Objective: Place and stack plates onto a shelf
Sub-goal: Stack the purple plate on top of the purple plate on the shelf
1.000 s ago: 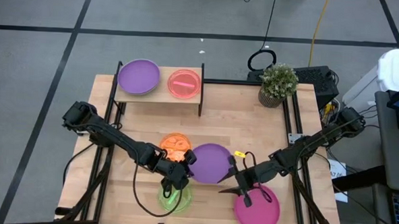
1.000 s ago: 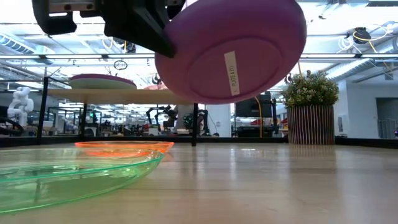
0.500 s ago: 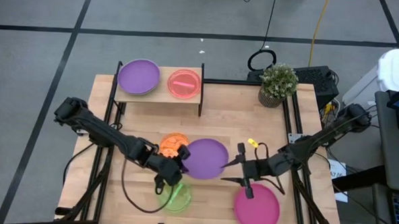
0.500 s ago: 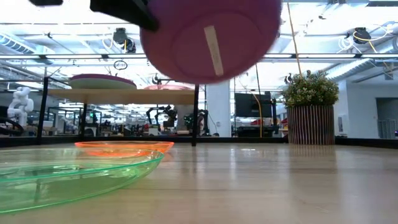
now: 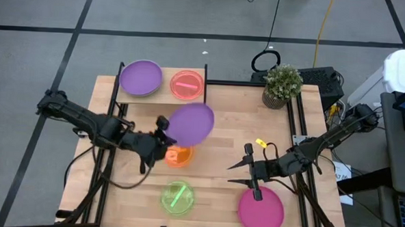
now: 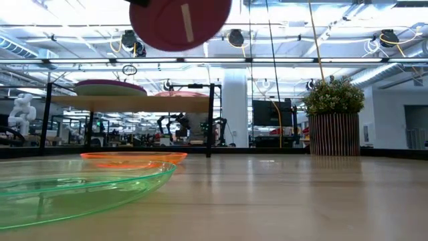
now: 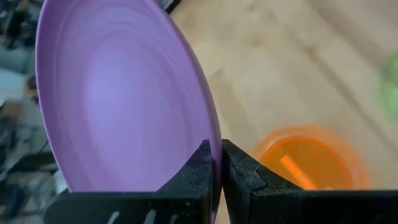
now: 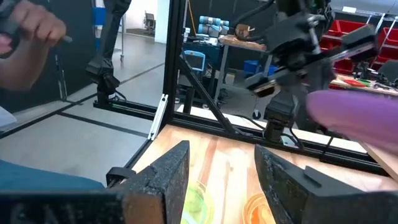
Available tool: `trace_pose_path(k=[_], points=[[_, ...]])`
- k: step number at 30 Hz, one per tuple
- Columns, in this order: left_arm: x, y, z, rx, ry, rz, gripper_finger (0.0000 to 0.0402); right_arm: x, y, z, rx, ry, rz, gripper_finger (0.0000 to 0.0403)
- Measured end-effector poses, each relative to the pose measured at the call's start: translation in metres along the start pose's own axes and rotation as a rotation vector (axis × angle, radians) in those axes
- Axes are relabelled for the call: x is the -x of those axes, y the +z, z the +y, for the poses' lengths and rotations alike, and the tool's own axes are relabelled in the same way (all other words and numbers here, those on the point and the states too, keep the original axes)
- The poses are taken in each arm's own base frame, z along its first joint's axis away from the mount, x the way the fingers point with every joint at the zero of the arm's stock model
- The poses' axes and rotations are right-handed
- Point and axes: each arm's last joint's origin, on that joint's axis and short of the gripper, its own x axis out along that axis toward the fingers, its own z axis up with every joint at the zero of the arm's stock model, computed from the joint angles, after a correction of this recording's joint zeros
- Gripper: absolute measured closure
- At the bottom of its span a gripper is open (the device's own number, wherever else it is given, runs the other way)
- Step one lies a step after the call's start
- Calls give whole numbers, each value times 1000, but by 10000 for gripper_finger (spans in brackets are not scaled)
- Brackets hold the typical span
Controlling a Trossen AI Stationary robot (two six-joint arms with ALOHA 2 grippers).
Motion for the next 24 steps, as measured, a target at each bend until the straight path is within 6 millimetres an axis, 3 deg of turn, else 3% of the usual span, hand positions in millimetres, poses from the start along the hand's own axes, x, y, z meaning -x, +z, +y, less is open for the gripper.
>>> trace_pose_path(k=[9, 24], points=[[18, -35, 36, 105, 140, 128, 382, 0, -2, 0, 25, 2, 19, 238], [10, -82, 72, 237, 236, 394, 382, 0, -4, 0, 36, 3, 42, 238]])
